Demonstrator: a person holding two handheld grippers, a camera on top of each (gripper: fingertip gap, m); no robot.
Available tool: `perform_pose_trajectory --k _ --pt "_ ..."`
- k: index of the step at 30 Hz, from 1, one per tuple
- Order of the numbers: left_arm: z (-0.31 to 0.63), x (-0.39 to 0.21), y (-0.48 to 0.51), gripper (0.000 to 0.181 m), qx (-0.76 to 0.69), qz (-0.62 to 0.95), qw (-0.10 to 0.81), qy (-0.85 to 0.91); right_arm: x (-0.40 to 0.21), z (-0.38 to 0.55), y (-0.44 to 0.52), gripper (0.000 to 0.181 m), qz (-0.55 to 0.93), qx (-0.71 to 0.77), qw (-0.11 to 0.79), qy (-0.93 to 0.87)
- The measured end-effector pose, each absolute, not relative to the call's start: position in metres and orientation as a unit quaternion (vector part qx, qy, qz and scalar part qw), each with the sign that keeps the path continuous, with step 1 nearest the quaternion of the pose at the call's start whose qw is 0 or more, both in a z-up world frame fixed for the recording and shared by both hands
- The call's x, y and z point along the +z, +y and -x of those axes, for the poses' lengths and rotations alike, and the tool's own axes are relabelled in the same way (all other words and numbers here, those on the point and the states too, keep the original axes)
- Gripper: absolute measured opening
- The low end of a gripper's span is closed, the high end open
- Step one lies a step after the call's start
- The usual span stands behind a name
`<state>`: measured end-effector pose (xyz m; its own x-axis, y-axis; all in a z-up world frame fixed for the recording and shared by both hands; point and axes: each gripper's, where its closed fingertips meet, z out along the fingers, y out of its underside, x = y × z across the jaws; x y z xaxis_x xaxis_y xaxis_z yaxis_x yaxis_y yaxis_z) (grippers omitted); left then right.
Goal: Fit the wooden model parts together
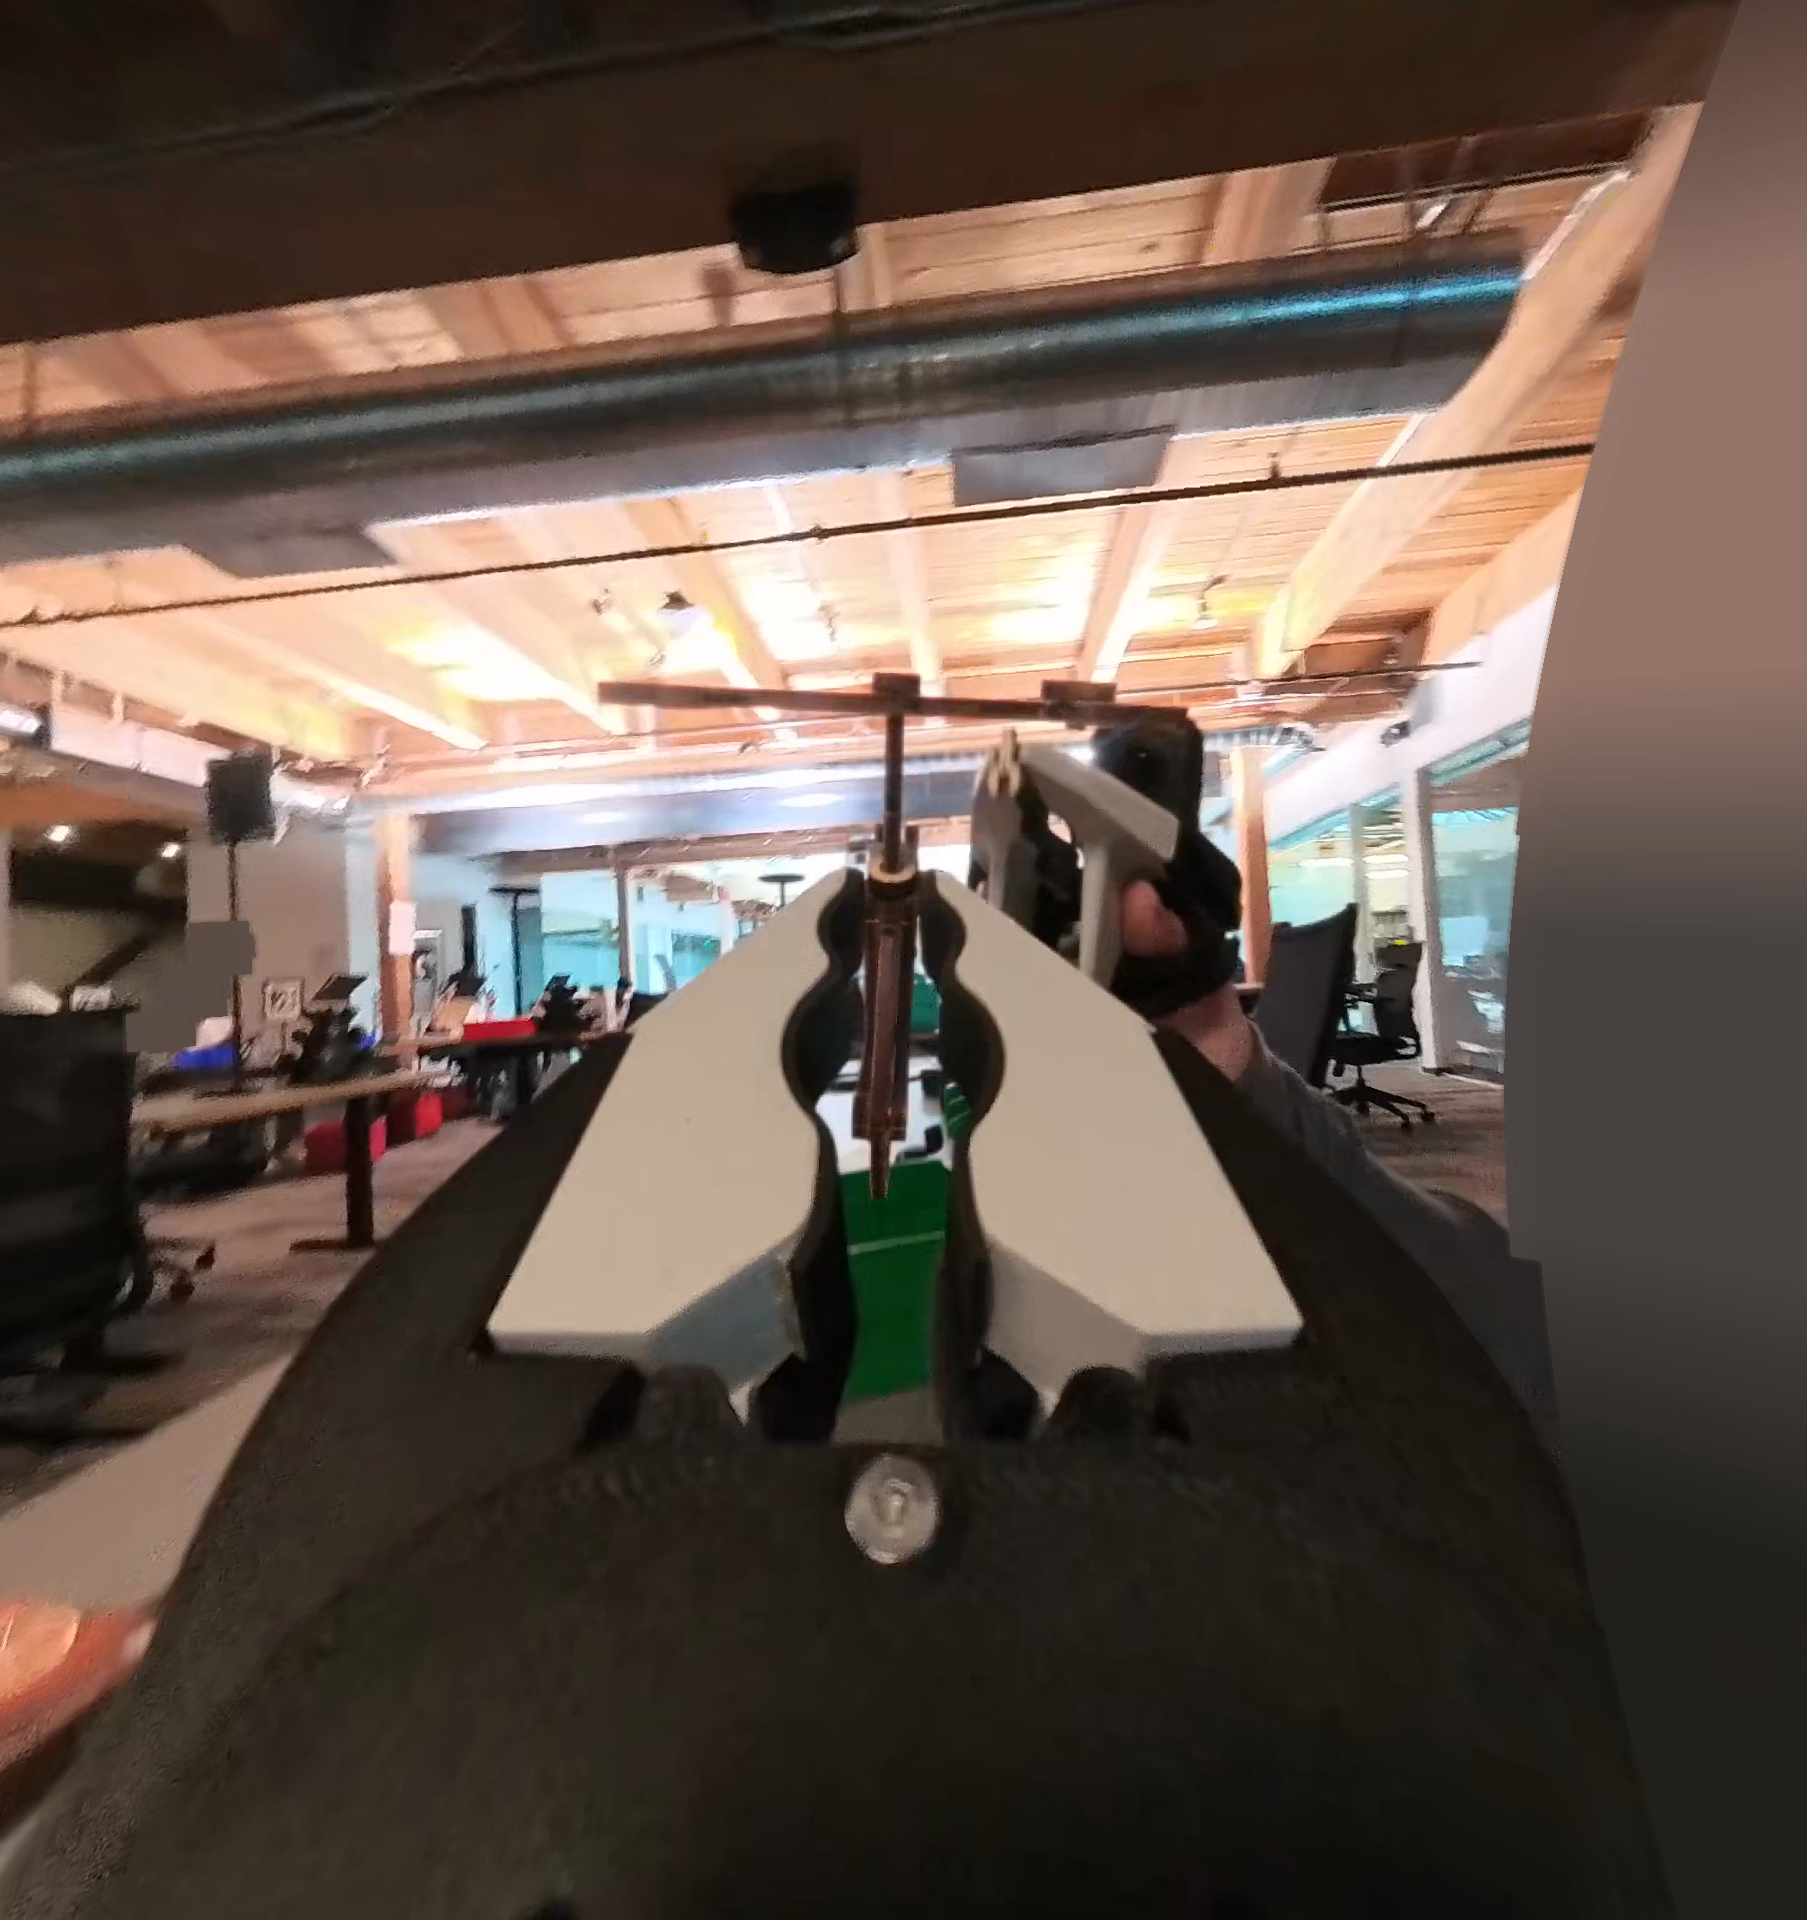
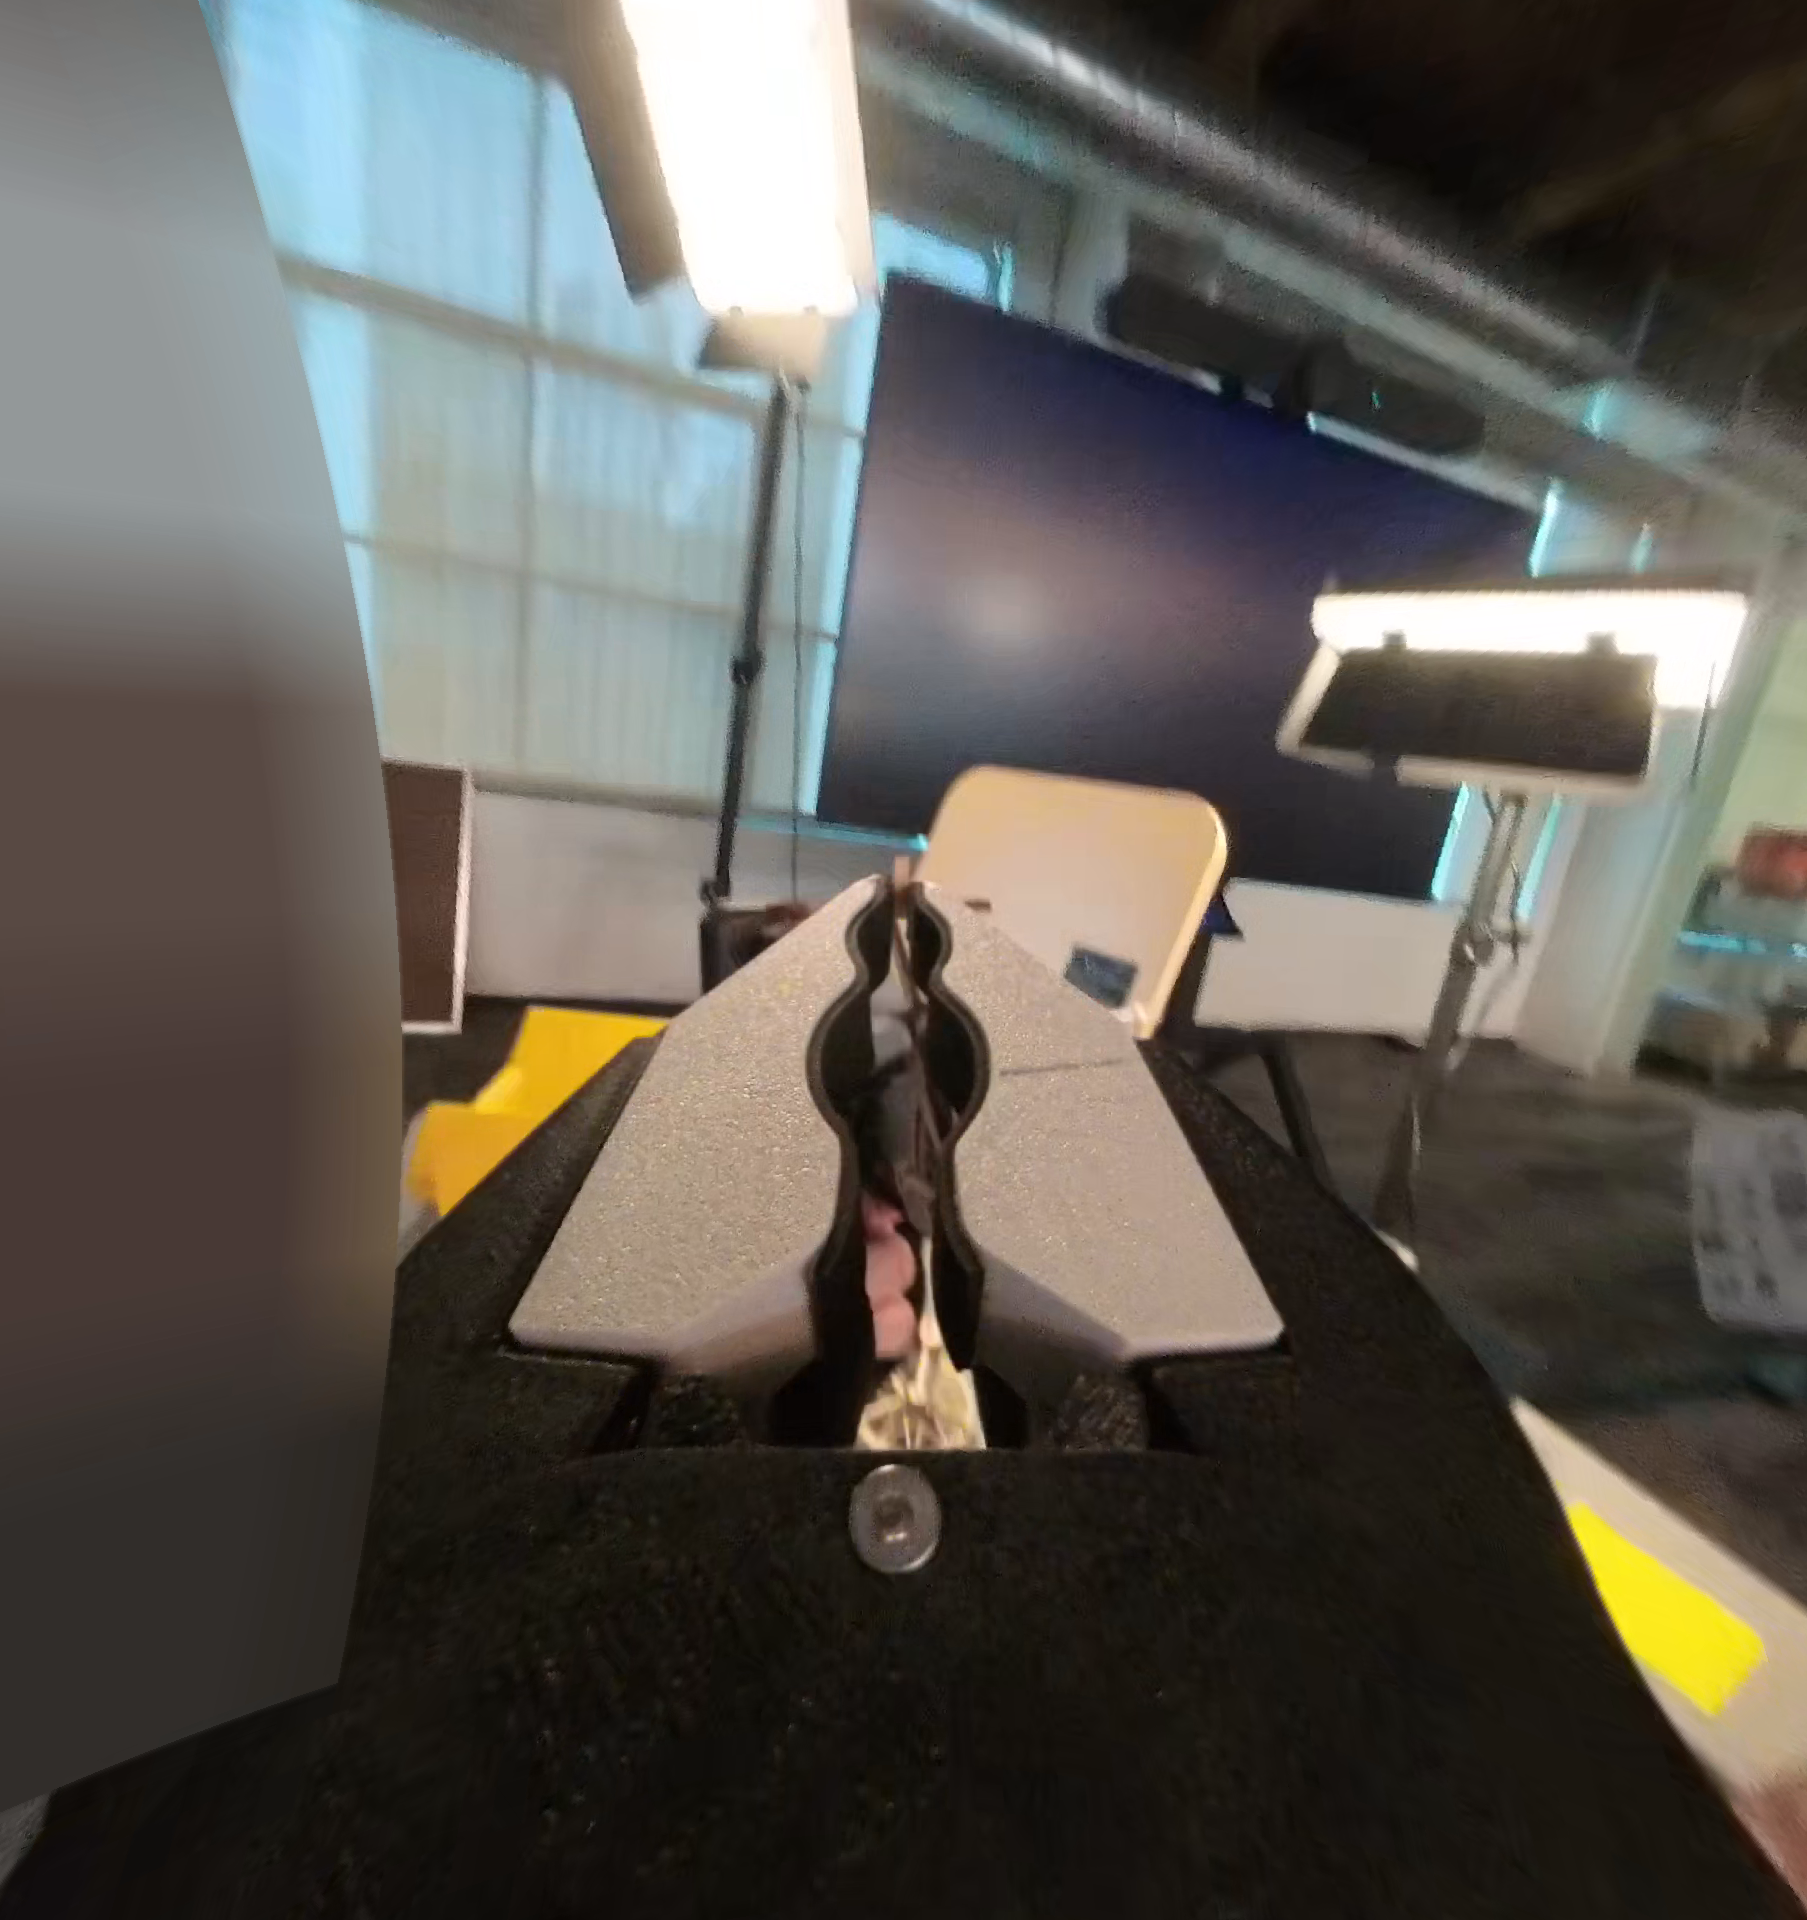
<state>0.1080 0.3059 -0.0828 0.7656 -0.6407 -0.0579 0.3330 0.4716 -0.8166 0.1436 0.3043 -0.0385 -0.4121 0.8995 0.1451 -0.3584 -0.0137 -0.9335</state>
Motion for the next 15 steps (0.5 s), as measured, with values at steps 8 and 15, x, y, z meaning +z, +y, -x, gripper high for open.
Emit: perform_pose_trajectory --k 8,15 --pt "-0.145 -0.035 0.302 0.009 -0.294 0.382 0.841 0.245 0.005 -0.150 0.291 0.000 0.228 0.677 0.461 -0.526" --pt "-0.145 -0.035 0.303 0.009 -0.300 0.378 0.842 0.242 -0.003 -0.158 0.307 0.000 0.250 0.619 0.499 -0.553"
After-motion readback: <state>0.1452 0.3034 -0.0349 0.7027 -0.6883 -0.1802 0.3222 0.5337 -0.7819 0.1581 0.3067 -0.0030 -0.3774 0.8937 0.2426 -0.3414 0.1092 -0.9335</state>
